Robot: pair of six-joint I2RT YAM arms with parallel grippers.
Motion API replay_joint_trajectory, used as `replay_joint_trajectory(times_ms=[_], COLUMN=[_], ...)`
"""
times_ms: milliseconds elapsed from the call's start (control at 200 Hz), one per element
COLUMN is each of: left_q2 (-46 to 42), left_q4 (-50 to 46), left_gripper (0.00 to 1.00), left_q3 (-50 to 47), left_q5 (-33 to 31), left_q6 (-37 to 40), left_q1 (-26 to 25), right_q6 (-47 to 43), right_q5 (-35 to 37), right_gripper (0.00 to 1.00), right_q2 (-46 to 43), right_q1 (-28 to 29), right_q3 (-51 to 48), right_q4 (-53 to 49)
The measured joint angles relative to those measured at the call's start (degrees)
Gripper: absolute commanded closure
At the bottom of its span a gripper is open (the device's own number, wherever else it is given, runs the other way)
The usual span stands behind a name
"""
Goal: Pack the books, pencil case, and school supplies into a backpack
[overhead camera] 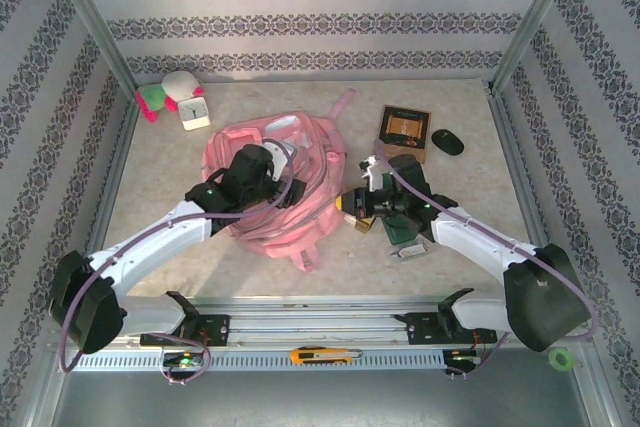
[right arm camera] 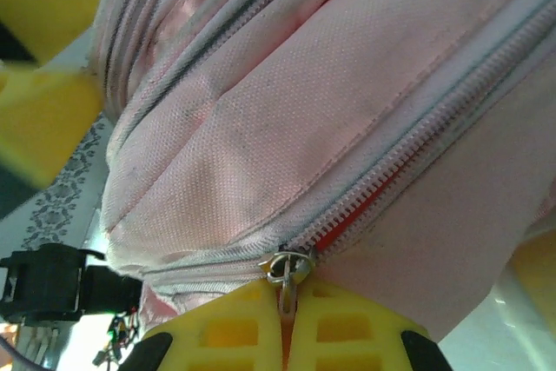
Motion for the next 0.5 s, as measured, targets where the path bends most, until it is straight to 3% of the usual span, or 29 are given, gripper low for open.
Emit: replay_joint_trajectory(times_ms=[220, 340, 500], left_q2=[-9.1, -7.0, -2.1], left_q4=[-5.2, -4.9, -1.8], left_gripper=[0.14, 0.12, 0.12], left_q3=[-4.8, -7.6, -8.6], left_q5=[8.5, 8.7, 9.1], left_q6=[21.6, 29.3, 33.5], left_q1=[3.6, 4.2, 4.9], right_q6=[-4.7, -6.4, -7.8], right_q5=[-2.2, -3.0, -3.4], right_gripper=[1.0, 1.0, 1.0], right_q2=[0.6, 0.6, 0.5], right_q1=[-1.7, -1.7, -2.0], right_q3=[2.3, 3.3, 3.5], right_q4=[-6.8, -8.9, -11.3])
